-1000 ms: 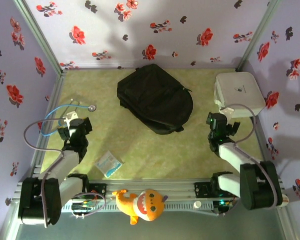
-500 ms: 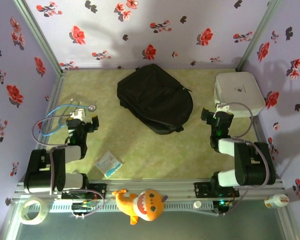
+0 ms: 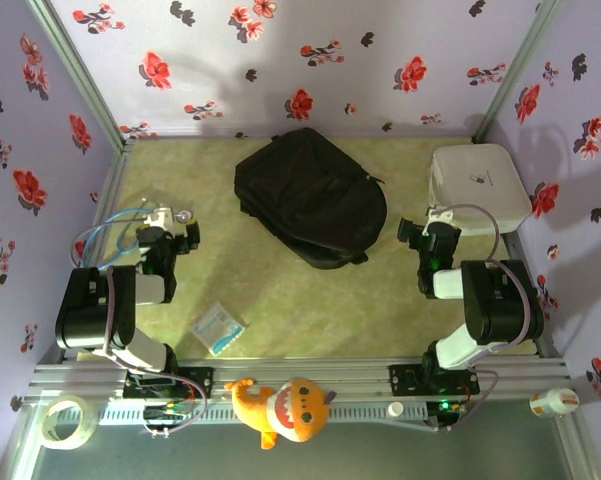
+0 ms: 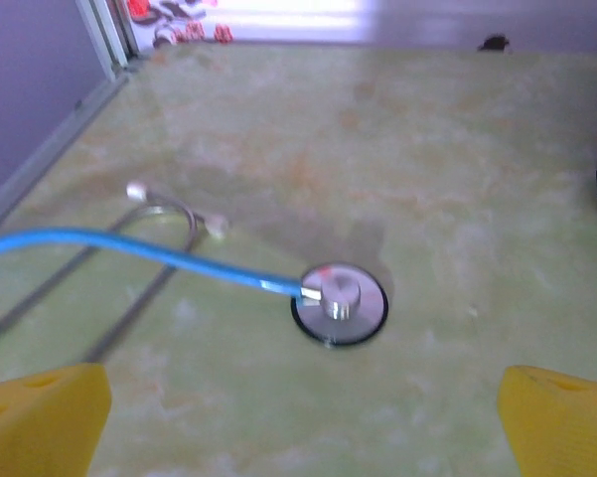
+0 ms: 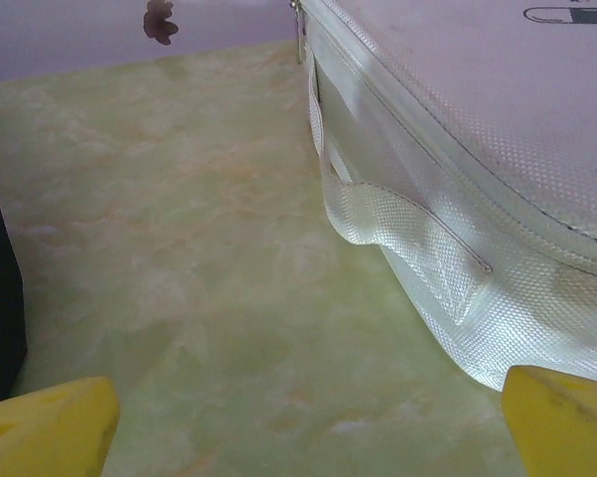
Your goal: Pack books, pencil case, and school supplies into a backpack
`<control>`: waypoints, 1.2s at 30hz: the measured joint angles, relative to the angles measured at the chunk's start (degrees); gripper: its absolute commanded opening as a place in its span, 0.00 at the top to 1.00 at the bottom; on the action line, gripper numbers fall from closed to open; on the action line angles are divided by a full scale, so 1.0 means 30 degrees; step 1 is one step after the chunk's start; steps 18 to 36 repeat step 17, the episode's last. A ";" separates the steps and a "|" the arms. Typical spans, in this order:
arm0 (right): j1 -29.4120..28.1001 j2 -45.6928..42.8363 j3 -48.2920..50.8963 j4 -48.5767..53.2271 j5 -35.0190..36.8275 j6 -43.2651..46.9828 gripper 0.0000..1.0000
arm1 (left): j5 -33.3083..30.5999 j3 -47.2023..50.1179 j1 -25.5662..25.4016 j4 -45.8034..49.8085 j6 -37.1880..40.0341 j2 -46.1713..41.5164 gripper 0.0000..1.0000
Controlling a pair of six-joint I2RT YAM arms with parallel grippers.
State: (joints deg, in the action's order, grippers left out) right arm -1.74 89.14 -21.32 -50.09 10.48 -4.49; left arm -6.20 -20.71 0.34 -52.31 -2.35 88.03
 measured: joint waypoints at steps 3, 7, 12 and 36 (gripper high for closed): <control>0.0000 0.0000 0.0000 0.0000 0.0000 0.0000 0.01 | -0.0197 -0.0124 0.0000 0.0058 -0.0007 0.0000 0.00; 0.0000 0.0000 0.0000 0.0000 0.0000 0.0000 0.01 | -0.0284 -0.0124 -0.0007 0.0182 0.0000 0.0000 0.00; 0.0000 0.0007 0.0000 0.0000 0.0000 0.0000 0.01 | -0.0284 -0.0124 -0.0022 0.0335 0.0000 0.0000 0.00; 0.0000 0.0007 0.0000 0.0007 -0.0007 0.0000 0.01 | -0.0284 -0.0197 -0.0022 0.0401 0.0000 0.0007 0.00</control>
